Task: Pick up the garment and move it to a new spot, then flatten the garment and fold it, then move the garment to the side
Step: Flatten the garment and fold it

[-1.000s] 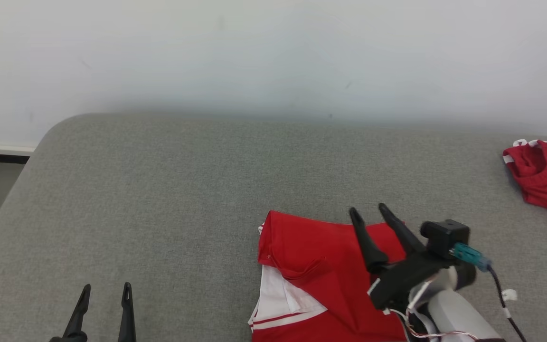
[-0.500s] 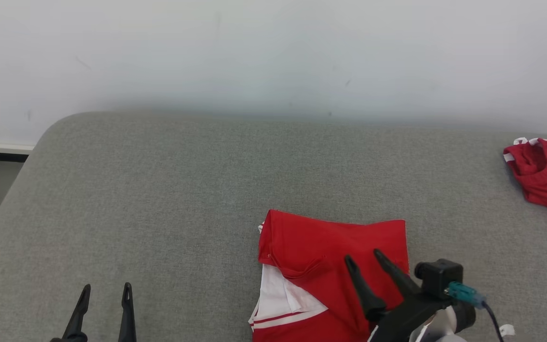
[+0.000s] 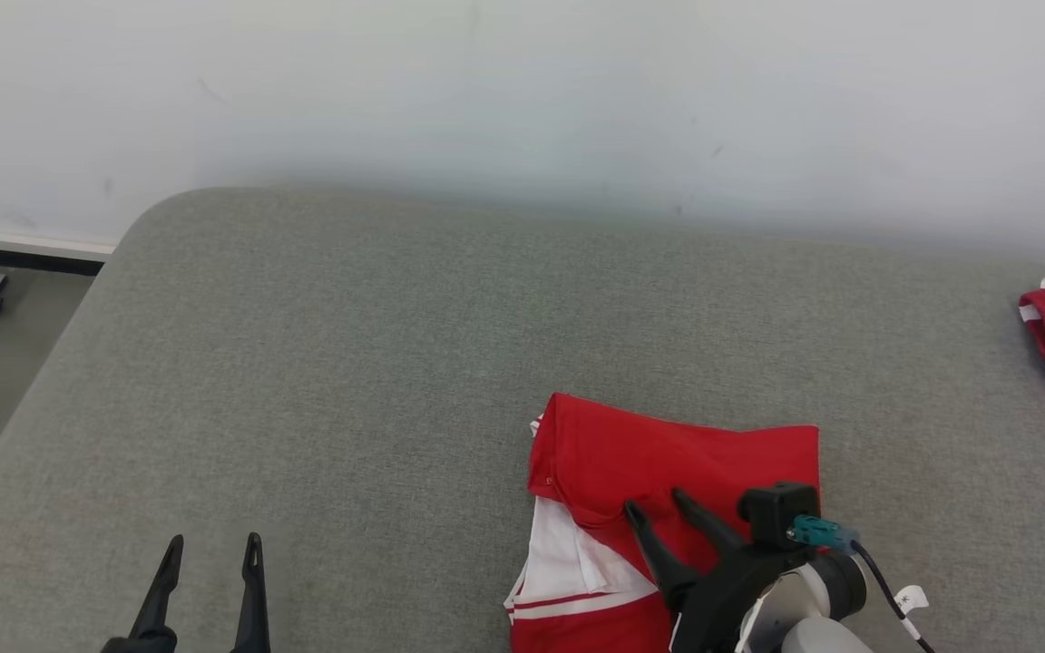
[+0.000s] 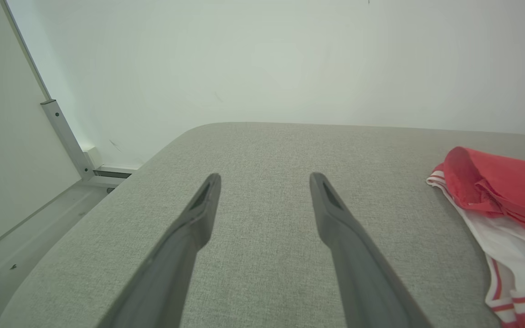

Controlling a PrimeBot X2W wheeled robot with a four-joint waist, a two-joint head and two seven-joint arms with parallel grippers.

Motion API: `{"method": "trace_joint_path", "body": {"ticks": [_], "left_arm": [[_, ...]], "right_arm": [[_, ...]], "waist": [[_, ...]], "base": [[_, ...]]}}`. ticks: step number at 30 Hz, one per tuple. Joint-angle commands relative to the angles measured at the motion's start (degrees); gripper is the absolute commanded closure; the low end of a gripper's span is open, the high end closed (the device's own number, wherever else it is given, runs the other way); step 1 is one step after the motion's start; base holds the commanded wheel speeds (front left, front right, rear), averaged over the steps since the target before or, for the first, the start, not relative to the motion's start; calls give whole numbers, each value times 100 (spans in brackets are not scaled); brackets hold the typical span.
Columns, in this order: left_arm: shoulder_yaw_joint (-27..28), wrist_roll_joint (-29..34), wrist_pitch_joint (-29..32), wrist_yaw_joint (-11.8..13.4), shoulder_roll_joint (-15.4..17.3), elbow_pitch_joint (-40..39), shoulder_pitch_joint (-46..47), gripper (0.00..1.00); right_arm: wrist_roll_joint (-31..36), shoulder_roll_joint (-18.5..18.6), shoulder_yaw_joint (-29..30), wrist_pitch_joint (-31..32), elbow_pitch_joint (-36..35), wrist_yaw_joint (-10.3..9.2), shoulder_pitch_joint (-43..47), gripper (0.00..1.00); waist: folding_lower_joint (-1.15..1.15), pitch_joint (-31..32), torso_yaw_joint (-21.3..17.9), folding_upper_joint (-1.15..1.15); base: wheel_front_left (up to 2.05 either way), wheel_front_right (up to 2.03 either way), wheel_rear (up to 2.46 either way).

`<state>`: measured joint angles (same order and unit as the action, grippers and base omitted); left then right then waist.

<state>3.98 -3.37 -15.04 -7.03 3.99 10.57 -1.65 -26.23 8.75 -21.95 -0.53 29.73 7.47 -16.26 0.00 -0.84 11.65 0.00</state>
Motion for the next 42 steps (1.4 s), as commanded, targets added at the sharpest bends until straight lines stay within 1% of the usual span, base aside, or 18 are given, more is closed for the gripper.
{"method": "trace_joint_path", "body": {"ticks": [1, 6, 11, 15, 17, 18, 19, 20, 21, 26, 28, 31, 33, 37, 42], "left_arm": [[-8, 4, -18, 40, -11, -18, 24, 0], [30, -22, -18, 41, -15, 1, -34, 0], [71, -60, -18, 26, 4, 69, -48, 0], [16, -37, -18, 53, -25, 20, -71, 0], [34, -87, -17, 49, -15, 60, -32, 0], [31, -97, -18, 39, -7, 76, -2, 0], [30, -102, -18, 30, 3, 90, 20, 0], [33, -112, -18, 22, 13, 103, 33, 0], [23, -110, -18, 18, 13, 109, 44, 0], [21, -106, -18, 13, 49, 139, 54, 0], [39, -110, -18, 8, 68, 152, 27, 0], [52, -80, -18, 10, 86, 156, -32, 0], [64, -59, -18, 17, 91, 140, -69, 0], [35, 2, -18, 44, 82, 23, -138, 0], [62, 14, -18, 73, 105, -42, -154, 0]], "right_arm": [[-82, -31, -80, -56, 128, -1, -87, 100], [-289, -52, -400, -304, 225, -1, -145, 100], [-479, -92, -764, -439, -2, -1, 41, 100], [-614, -196, -1058, -413, -233, -1, 289, 100], [-663, -229, -1098, -425, -261, -1, 361, 100], [-684, -252, -1110, -447, -246, -1, 385, 98], [-705, -291, -1132, -483, -237, -1, 397, 73], [-758, -329, -1151, -504, -202, -1, 414, 5], [-799, -344, -1168, -488, -141, -1, 424, 0], [-858, -362, -1250, -587, -29, -1, 323, 0], [-901, -313, -1272, -700, -51, -1, 289, 0], [-980, -228, -1140, -965, -143, -1, 258, 0], [-999, -165, -963, -1139, -230, -1, 252, 0], [-958, -53, -428, -1347, -450, -1, 339, 0], [-565, 26, 360, -1451, -901, -1, 553, 0]], "waist": [[0, -14, 77, 0], [0, 33, 115, 0], [0, 75, 95, 0], [0, 78, 75, 0], [0, 54, 58, 0], [0, 44, 49, 0], [0, 33, 40, 0], [0, 24, 27, 0], [0, 19, 20, 0], [0, 32, -18, 0], [0, 59, -61, 0], [0, 128, -151, 0], [0, 177, -228, 0], [0, 229, -379, 0], [0, 259, -609, 0]], "base": [[0, 0, 0], [0, 0, 0], [0, 0, 0], [0, 0, 0], [0, 0, 0], [0, 0, 0], [0, 0, 0], [0, 0, 0], [0, 0, 0], [0, 0, 0], [0, 0, 0], [0, 0, 0], [0, 0, 0], [0, 0, 0], [0, 0, 0]]}}
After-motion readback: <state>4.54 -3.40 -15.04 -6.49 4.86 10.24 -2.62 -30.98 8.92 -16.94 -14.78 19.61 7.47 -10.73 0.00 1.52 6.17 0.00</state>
